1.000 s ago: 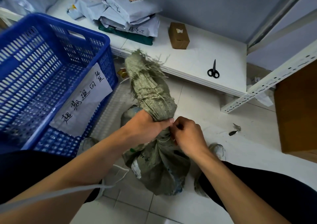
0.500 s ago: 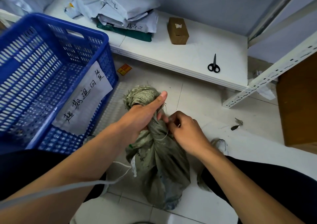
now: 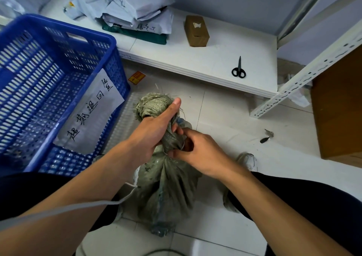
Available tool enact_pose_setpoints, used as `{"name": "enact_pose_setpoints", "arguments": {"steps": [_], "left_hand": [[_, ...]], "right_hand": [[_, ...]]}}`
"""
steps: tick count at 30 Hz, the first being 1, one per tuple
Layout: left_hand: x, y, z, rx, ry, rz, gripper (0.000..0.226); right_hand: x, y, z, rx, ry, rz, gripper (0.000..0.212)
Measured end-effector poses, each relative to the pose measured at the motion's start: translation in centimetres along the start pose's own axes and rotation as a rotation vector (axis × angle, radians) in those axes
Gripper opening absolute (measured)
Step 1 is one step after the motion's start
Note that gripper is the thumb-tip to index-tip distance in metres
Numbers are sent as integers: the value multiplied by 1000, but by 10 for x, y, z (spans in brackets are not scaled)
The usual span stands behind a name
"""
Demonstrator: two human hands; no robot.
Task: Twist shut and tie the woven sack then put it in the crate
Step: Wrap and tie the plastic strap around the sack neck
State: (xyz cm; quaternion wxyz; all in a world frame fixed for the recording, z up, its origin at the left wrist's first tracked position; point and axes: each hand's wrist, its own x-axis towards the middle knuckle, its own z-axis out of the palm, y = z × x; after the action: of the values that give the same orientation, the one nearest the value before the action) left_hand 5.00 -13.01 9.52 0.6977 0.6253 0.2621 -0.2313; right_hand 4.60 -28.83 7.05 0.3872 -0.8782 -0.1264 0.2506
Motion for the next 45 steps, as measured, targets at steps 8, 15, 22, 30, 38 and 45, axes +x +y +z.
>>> {"name": "enact_pose_setpoints", "arguments": {"steps": [8, 15, 22, 30, 38, 45], "left_hand": [[-2, 8, -2, -103, 68, 53, 45], [-6, 14, -16, 304, 262, 96, 41], [-47, 16, -6, 1186, 389, 898, 52], [-22, -32, 34, 1273, -41, 785, 57], [-17, -31, 24, 1450, 35, 708, 86], [-5, -25, 11, 1287, -109, 177, 93]], "right_hand": [[-3, 2, -4, -241, 159, -103, 31], [-7, 2, -5, -360, 212, -155, 28], [-13, 5, -4, -414, 148, -164, 30], [-25, -2, 1, -301, 19, -48, 18], [-22, 0, -3, -295, 9, -16, 9], [-21, 4, 3, -427, 91, -142, 39]]}}
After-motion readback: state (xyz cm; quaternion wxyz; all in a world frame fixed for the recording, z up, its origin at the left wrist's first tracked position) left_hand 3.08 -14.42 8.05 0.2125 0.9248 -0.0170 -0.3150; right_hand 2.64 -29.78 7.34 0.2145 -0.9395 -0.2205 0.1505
